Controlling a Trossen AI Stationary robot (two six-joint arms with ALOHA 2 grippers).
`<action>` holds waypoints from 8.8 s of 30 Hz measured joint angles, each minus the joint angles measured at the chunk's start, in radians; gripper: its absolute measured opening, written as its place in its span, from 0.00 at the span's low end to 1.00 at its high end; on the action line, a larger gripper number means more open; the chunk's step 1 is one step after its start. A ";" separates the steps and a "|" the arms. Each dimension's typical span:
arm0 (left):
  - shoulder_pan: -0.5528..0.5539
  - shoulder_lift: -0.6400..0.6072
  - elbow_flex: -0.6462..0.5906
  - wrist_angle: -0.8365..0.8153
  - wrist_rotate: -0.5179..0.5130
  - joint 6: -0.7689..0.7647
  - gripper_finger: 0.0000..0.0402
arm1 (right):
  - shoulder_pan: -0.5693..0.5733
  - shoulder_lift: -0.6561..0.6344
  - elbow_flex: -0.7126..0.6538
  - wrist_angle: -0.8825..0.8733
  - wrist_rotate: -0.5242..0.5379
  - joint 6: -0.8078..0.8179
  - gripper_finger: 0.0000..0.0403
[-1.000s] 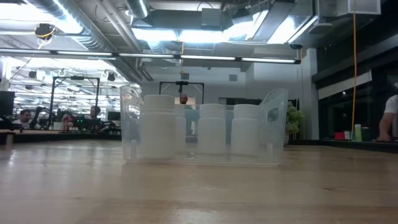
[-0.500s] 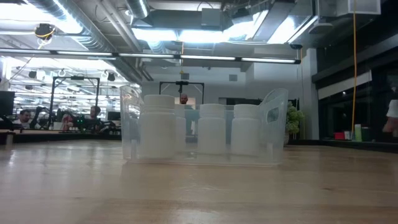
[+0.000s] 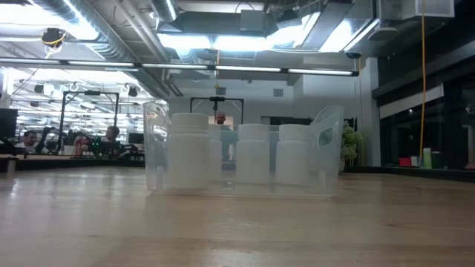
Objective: Pick and place pill bottles into a basket
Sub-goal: Put the white pill bottle into the transparent bin
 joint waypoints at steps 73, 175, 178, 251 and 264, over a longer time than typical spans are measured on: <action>0.000 0.036 0.000 0.066 -0.090 0.103 0.57 | -0.641 0.164 0.686 -0.249 0.084 -1.275 0.43; -0.024 0.227 0.001 -0.150 0.343 -0.180 0.45 | -0.612 -0.199 0.958 -0.575 0.488 -1.263 0.60; -0.024 0.288 0.001 -0.262 0.371 -0.284 0.46 | -0.612 -0.409 0.811 -0.545 0.509 -1.221 0.60; -0.241 1.021 0.049 0.086 0.632 -1.258 0.70 | -0.613 -1.273 -0.027 0.050 0.531 -1.537 0.60; -0.237 1.012 0.049 0.090 0.658 -1.257 0.44 | -0.613 -1.272 -0.026 0.050 0.531 -1.544 0.60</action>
